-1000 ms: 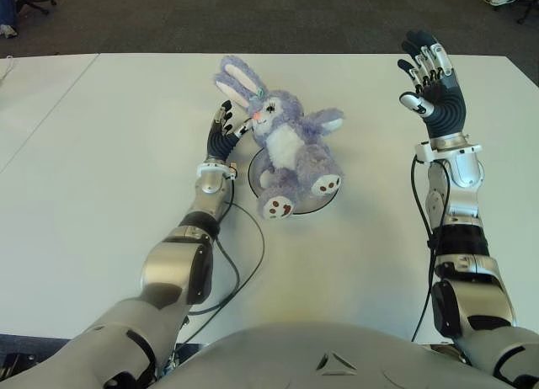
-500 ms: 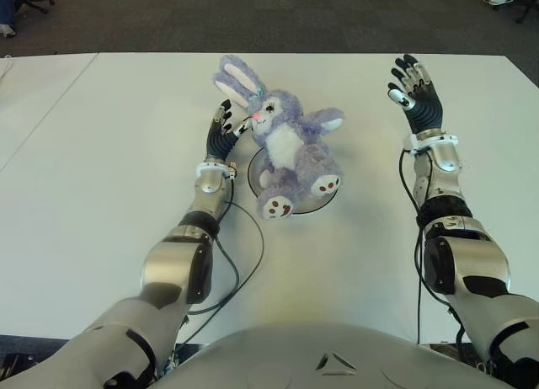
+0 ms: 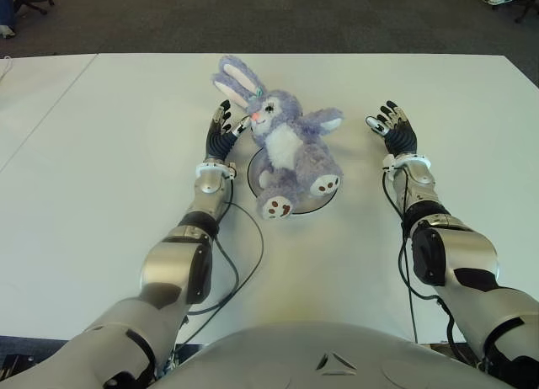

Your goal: Put the doll into the plate.

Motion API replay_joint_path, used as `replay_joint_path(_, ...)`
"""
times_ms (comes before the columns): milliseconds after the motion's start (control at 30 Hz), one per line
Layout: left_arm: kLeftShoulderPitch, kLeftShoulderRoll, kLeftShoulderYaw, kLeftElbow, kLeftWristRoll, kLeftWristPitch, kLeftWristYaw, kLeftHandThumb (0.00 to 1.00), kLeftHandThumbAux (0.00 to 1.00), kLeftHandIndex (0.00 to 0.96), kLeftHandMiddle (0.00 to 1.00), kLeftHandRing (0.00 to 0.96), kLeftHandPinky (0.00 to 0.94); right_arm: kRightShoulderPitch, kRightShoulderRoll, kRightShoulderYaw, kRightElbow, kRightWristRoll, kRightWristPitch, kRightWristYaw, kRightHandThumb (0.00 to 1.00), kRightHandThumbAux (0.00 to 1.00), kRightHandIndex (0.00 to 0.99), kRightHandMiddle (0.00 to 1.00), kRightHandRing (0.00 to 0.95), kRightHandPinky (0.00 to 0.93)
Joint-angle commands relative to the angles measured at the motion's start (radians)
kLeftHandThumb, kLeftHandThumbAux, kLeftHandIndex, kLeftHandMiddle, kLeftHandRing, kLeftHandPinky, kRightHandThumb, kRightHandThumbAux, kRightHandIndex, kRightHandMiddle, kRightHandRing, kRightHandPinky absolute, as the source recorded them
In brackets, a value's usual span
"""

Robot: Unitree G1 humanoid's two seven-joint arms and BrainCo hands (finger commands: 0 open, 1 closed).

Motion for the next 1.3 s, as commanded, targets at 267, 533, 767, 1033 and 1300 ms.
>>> replay_joint_path(267,0.234,-0.014,0.001,0.139,0.016,0.093,0.01,0.0,0.514,0.0,0.051,0.044,0.049,0.025,0.105,-0.011,0.056,-0.068,0.085,-0.102,0.0,0.872,0.0,0.0,0.0,0.014)
replay_joint_path(533,0.232,-0.018,0.018,0.139,-0.002,0.106,-0.005,0.0,0.556,0.0,0.051,0.047,0.06,0.096,0.143,-0.012,0.061,-0.092,0.066,-0.131,0.0,0.877,0.0,0.0,0.0,0.019)
replay_joint_path(767,0.238,-0.021,0.023,0.138,-0.003,0.087,-0.006,0.009,0.561,0.0,0.055,0.055,0.059,0.159,0.181,0.018,0.064,-0.15,0.049,-0.2,0.0,0.876,0.0,0.005,0.0,0.035)
replay_joint_path(1033,0.239,-0.022,0.017,0.137,0.005,0.079,0.0,0.038,0.565,0.0,0.049,0.049,0.056,0.218,0.208,0.096,0.062,-0.274,0.004,-0.349,0.0,0.865,0.012,0.021,0.027,0.089)
replay_joint_path(1300,0.251,-0.019,-0.003,0.133,0.025,0.036,0.024,0.076,0.587,0.0,0.047,0.049,0.068,0.323,0.204,0.106,0.056,-0.313,-0.093,-0.398,0.0,0.837,0.025,0.05,0.062,0.111)
